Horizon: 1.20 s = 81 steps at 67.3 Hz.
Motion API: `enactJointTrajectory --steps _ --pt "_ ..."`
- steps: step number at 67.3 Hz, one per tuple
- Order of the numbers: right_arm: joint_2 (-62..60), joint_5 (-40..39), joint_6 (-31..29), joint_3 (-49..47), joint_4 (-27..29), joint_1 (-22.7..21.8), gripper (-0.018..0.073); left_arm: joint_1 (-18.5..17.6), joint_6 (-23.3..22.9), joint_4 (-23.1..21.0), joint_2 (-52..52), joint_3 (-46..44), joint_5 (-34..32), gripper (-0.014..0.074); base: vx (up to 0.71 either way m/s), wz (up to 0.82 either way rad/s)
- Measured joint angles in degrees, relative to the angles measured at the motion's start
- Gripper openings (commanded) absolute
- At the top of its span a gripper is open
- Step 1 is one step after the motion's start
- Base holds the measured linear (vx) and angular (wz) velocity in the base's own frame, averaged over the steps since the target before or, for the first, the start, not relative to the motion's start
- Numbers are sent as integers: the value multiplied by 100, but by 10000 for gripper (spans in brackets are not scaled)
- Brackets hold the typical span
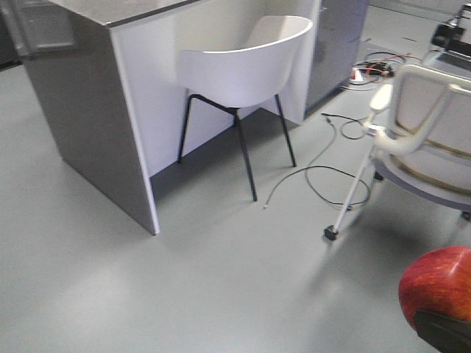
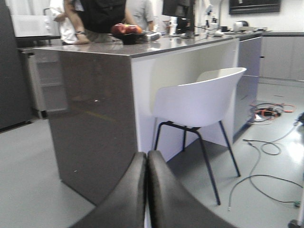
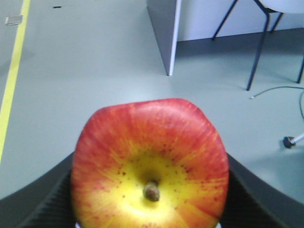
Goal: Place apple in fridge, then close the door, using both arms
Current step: 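Drive away from the counter holding the apple in the right gripper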
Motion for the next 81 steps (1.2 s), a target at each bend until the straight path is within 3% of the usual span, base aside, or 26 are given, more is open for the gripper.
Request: enactJointTrajectory --steps 81 --pt "0 0 0 0 0 0 150 0 0 0 0 0 0 -6 6 46"
